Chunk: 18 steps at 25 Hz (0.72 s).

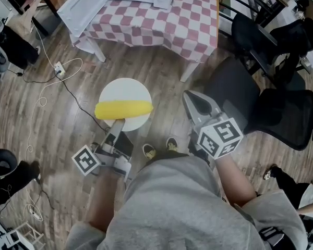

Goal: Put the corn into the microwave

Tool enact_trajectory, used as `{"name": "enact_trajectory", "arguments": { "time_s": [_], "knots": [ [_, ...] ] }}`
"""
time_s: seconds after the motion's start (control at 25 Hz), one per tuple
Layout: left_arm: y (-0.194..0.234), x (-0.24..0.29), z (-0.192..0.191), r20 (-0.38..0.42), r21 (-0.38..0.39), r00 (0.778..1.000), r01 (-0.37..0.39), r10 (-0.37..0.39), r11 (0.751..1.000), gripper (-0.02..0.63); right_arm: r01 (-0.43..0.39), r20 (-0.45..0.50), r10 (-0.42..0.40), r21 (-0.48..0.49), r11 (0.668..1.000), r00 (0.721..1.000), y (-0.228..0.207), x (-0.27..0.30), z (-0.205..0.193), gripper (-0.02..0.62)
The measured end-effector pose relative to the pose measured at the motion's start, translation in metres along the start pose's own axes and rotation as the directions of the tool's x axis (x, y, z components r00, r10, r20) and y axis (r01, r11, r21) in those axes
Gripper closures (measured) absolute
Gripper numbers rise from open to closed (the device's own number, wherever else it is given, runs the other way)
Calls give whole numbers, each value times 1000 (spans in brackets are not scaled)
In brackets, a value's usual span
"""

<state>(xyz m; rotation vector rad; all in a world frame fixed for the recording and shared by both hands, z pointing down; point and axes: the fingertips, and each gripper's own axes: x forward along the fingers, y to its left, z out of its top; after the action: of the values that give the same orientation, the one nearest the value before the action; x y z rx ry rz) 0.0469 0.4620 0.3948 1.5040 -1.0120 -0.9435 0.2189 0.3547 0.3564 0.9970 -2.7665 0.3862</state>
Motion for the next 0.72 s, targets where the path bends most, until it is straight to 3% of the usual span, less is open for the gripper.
{"name": "enact_trajectory", "arguments": {
  "time_s": [0.72],
  "knots": [
    [9,2,19,9,-2,1000,-7,7,1000,578,-11,0,11,2,1000,1000,3,21,-4,598]
  ]
}}
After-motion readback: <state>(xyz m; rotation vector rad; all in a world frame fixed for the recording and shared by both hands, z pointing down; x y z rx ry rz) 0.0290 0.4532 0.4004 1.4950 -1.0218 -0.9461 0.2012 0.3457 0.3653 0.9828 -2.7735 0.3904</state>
